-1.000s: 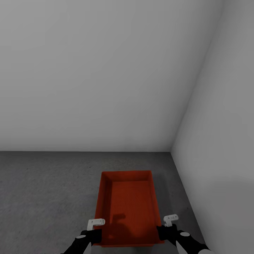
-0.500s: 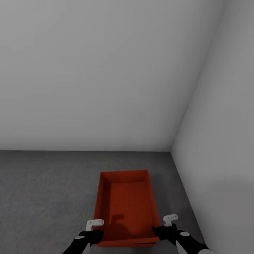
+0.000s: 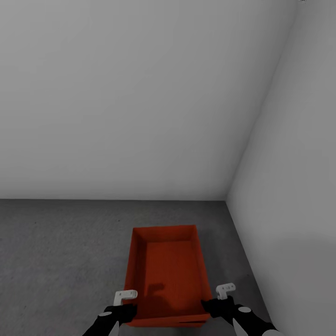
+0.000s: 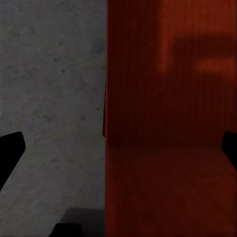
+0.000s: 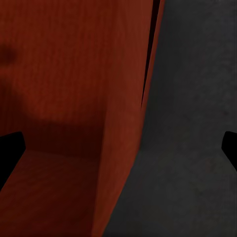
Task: Move the two storage containers from the living room to the garage. In the garage, place one container on the floor and stack the other container on top of it (either order is fine).
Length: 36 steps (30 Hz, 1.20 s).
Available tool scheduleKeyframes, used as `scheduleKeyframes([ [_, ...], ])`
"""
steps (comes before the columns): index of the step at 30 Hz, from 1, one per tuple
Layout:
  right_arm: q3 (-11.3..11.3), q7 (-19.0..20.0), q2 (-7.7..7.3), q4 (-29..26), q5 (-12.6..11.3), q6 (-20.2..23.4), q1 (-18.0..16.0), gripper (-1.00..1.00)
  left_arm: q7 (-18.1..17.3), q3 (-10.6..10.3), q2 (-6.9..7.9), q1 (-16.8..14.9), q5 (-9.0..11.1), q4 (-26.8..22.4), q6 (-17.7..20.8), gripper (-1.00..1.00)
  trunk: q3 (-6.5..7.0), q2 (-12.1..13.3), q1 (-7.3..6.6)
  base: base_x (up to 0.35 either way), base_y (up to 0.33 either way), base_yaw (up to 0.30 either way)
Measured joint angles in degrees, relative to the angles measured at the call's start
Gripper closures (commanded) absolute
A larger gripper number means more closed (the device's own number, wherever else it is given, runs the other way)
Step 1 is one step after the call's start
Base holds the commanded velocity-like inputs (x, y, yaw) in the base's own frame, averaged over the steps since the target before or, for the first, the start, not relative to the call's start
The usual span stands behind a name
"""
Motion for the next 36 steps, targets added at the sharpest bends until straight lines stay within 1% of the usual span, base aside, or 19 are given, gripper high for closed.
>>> scheduleKeyframes([
  [22,0.0,0.0,0.00,0.0,0.0,0.0,0.0,-1.00,0.0,0.0,-0.05,0.0,0.0,-0.1,0.2,-1.00,3.95,8.8,-4.83,0.000,0.000,0.000],
  [31,-0.1,0.0,0.00,0.0,0.0,0.0,0.0,-1.00,0.0,0.0,-0.34,0.0,0.0,-0.1,0.2,-1.00,5.57,12.4,-6.81,-0.002,0.000,0.000],
  [36,-0.1,0.0,0.00,0.0,0.0,0.0,0.0,-1.00,0.0,0.0,-0.35,0.0,0.0,-0.3,0.2,-1.00,6.46,14.4,-7.88,-0.168,0.000,0.000],
])
